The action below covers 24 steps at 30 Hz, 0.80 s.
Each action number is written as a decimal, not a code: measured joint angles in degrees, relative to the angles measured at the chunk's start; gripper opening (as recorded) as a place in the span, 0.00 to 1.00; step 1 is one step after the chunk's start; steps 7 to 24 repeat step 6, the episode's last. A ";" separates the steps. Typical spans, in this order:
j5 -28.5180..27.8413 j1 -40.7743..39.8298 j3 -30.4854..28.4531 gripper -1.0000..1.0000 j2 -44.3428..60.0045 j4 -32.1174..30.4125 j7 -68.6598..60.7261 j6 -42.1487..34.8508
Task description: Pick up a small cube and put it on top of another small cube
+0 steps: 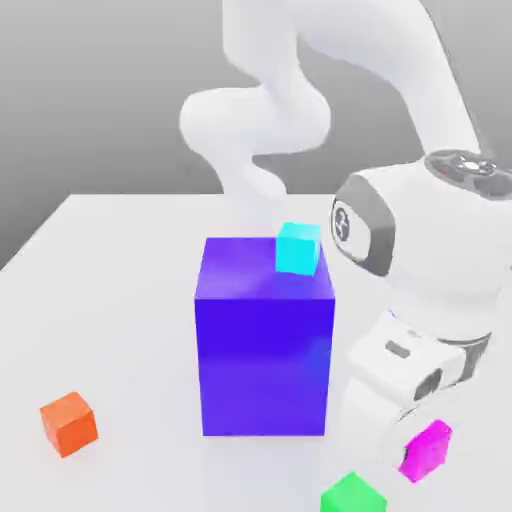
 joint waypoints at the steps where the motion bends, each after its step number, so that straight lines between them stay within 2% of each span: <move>1: -0.32 -0.04 -0.43 0.00 1.56 -0.05 0.20 1.63; 2: -0.78 0.09 -0.84 0.00 3.38 -0.01 0.54 3.38; 3: -1.12 0.39 -1.33 1.00 5.04 0.05 0.76 5.00; 24: -1.12 0.39 -1.33 1.00 5.04 0.05 0.76 5.00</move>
